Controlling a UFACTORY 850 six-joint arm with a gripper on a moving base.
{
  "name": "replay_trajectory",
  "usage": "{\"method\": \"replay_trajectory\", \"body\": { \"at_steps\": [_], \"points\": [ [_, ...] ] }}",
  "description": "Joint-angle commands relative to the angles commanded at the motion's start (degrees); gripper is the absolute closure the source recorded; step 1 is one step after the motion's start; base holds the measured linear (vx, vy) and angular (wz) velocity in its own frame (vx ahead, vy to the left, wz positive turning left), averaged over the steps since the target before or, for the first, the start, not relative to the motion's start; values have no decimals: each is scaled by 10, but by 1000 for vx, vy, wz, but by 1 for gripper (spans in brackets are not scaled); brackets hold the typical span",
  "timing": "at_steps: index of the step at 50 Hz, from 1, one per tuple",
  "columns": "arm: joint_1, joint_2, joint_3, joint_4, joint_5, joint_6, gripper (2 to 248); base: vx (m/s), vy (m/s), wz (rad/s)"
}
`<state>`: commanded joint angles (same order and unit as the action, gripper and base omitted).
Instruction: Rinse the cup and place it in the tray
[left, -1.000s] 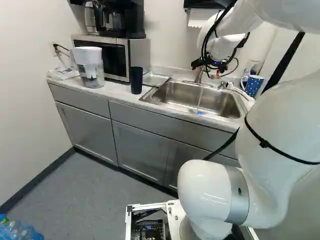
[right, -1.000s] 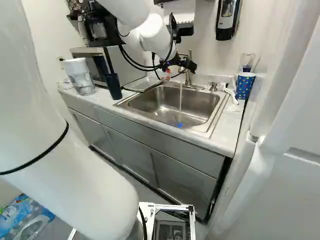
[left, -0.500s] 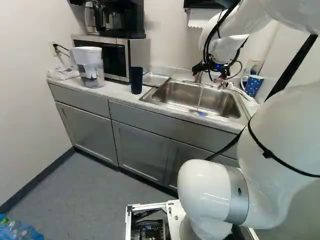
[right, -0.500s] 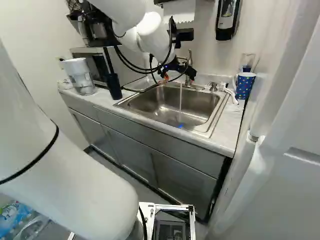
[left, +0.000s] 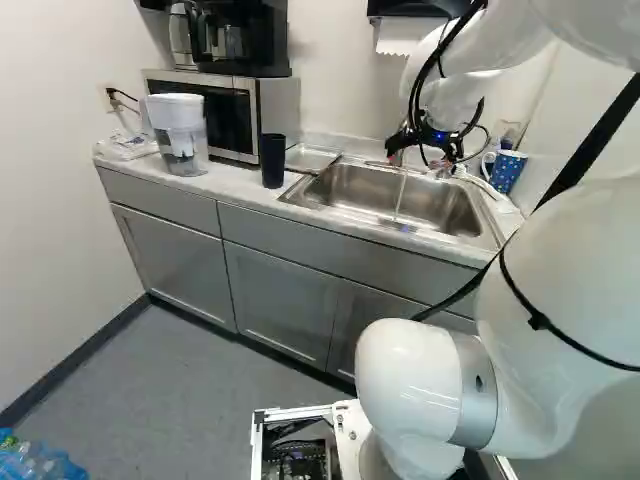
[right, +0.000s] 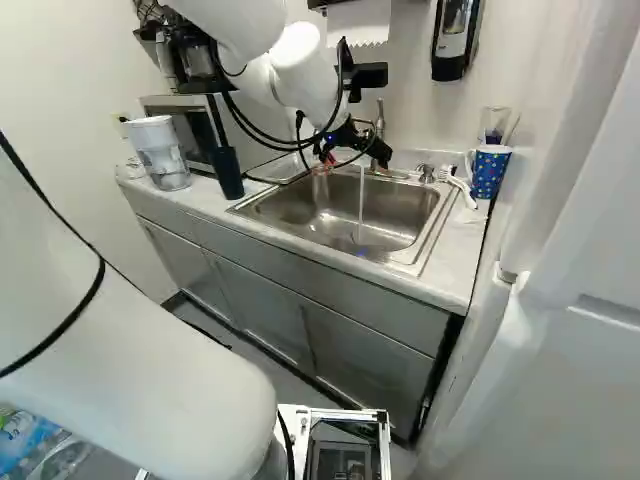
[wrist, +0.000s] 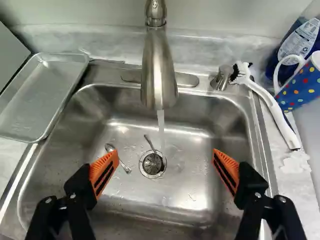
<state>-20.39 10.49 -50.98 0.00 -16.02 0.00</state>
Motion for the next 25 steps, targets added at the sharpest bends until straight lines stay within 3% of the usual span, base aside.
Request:
{"method": "replay_trajectory", "body": {
  "at_steps": [25],
  "points": [
    [7, 4, 4, 0, 0, 0, 3, 0, 0, 0]
  ]
}}
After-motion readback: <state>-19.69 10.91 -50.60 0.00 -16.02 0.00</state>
